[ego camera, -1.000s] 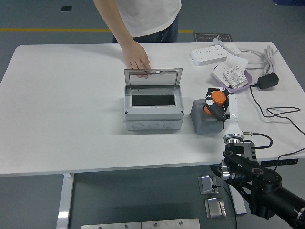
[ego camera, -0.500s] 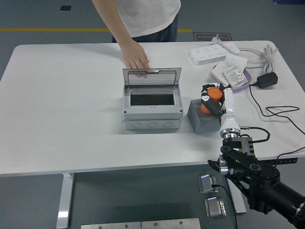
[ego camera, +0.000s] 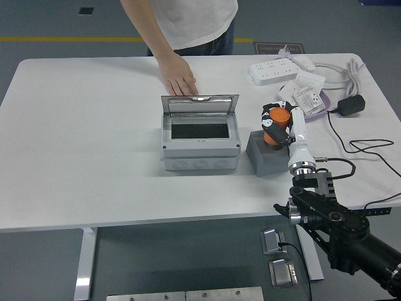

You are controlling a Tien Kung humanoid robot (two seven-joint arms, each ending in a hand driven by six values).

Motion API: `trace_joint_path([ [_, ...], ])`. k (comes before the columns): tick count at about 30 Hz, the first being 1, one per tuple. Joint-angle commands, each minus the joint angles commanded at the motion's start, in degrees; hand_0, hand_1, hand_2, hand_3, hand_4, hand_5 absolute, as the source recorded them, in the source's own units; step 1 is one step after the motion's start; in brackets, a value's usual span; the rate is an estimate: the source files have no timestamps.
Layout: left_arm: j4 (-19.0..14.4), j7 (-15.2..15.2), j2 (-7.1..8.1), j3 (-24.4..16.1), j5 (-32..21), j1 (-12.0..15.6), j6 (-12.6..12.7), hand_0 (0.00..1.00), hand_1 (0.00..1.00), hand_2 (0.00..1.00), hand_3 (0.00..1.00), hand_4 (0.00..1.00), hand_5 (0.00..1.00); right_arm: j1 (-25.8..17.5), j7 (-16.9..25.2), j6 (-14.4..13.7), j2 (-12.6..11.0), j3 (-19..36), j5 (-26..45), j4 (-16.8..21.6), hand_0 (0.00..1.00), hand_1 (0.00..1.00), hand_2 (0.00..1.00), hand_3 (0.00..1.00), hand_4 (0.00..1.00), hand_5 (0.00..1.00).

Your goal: Fetch the battery,place it into the box,close the lid of the box

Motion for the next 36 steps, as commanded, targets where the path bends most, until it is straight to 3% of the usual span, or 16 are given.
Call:
trace_joint_path([
  [7,0.0,0.0,0.00,-0.1,0.1,0.1,0.0,0.621,0.718,0.668,0.624,0.694,0.532,0.2,-0.9,0.0,-0.2,0.7,-1.6,0.8,0.467,0.442,0.421,0.359,0.143,0.043],
  [12,0.0,0.1,0.02,-0.1,0.2,0.1,0.0,0.620,0.718,0.668,0.623,0.694,0.533,0.7,-4.8,0.0,-0.9,0.9,-6.5,3.0,0.459,0.438,0.420,0.353,0.143,0.045],
  [17,0.0,0.3,0.08,-0.4,0.4,0.2,-0.1,0.620,0.718,0.668,0.623,0.694,0.533,1.3,-11.1,0.0,-2.0,0.7,-13.4,5.8,0.459,0.438,0.420,0.353,0.143,0.045],
  [18,0.0,0.3,0.09,-0.4,0.4,0.2,-0.1,0.620,0.718,0.668,0.623,0.694,0.534,1.4,-12.3,0.0,-2.1,0.7,-14.8,6.2,0.343,0.357,0.356,0.329,0.132,0.049],
  [23,0.0,0.4,0.10,-0.3,0.2,0.2,-0.2,0.620,0.718,0.668,0.623,0.694,0.534,1.7,-20.1,0.0,-2.8,1.3,-23.4,8.0,0.343,0.357,0.356,0.329,0.132,0.049],
  [24,0.0,0.4,0.10,-0.2,0.1,0.2,-0.2,0.620,0.717,0.667,0.623,0.694,0.532,1.8,-21.7,0.0,-2.9,1.5,-25.0,8.3,0.245,0.269,0.287,0.270,0.122,0.067],
  [27,0.0,0.4,0.10,-0.3,0.2,0.3,-0.2,0.620,0.717,0.667,0.623,0.694,0.532,2.1,-26.3,0.1,-3.3,1.9,-30.1,9.3,0.245,0.269,0.287,0.270,0.122,0.067],
  [29,0.0,0.5,0.14,-0.4,0.3,0.3,-0.3,0.620,0.717,0.667,0.623,0.694,0.532,2.5,-29.8,1.3,-3.6,1.8,-33.7,10.1,0.245,0.269,0.287,0.270,0.122,0.067],
  [30,0.0,0.5,0.17,-0.4,0.4,0.3,-0.3,0.620,0.717,0.666,0.623,0.693,0.530,2.7,-31.7,2.2,-3.7,1.6,-35.7,10.5,0.184,0.224,0.241,0.242,0.125,0.062],
  [36,0.0,0.6,0.33,-0.7,0.4,0.4,-0.4,0.620,0.717,0.666,0.623,0.694,0.530,4.2,-41.0,7.7,-3.7,-0.5,-45.0,12.1,0.153,0.211,0.226,0.232,0.123,0.062],
])
